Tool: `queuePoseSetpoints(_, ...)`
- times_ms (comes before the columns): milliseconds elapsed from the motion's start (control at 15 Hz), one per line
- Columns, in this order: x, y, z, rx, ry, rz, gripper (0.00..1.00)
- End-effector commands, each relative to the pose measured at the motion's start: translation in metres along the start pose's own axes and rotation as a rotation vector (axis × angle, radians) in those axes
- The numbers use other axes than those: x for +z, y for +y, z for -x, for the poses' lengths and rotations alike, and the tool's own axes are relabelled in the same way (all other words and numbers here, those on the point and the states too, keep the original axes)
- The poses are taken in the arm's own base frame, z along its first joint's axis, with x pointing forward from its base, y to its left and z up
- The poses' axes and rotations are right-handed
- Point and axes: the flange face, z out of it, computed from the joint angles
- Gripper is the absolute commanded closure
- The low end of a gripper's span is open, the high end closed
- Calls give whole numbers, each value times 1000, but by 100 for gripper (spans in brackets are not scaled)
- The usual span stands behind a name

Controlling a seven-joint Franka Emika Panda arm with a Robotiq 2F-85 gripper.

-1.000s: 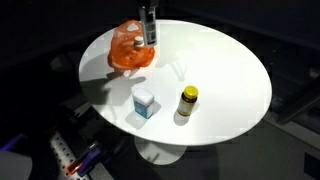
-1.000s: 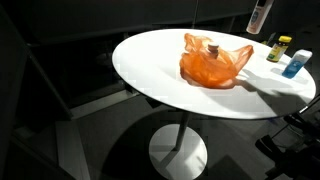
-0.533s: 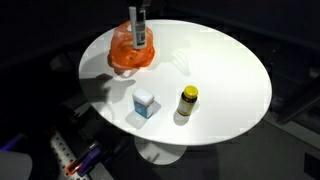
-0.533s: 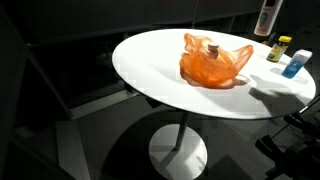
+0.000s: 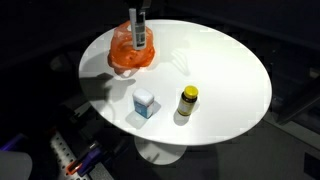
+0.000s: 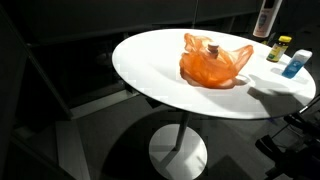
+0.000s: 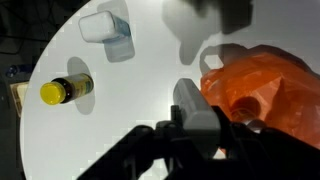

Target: Pick up the longest white container from the table and put it in the orange plastic bag

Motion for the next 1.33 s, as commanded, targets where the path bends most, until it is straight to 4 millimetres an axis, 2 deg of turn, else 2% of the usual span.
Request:
queuePoseSetpoints(0,-3,-22,-8,-49,17,6,90)
queuePoseSetpoints(400,3,-74,-8,-167,69,30,90)
queuePoseSetpoints(600,11,-94,-7,-207,73,40,90)
queuePoseSetpoints(800,22,-106,-10,-234,63,31,90)
queuePoseSetpoints(1267,44,-123,-29,-325,86,9,90)
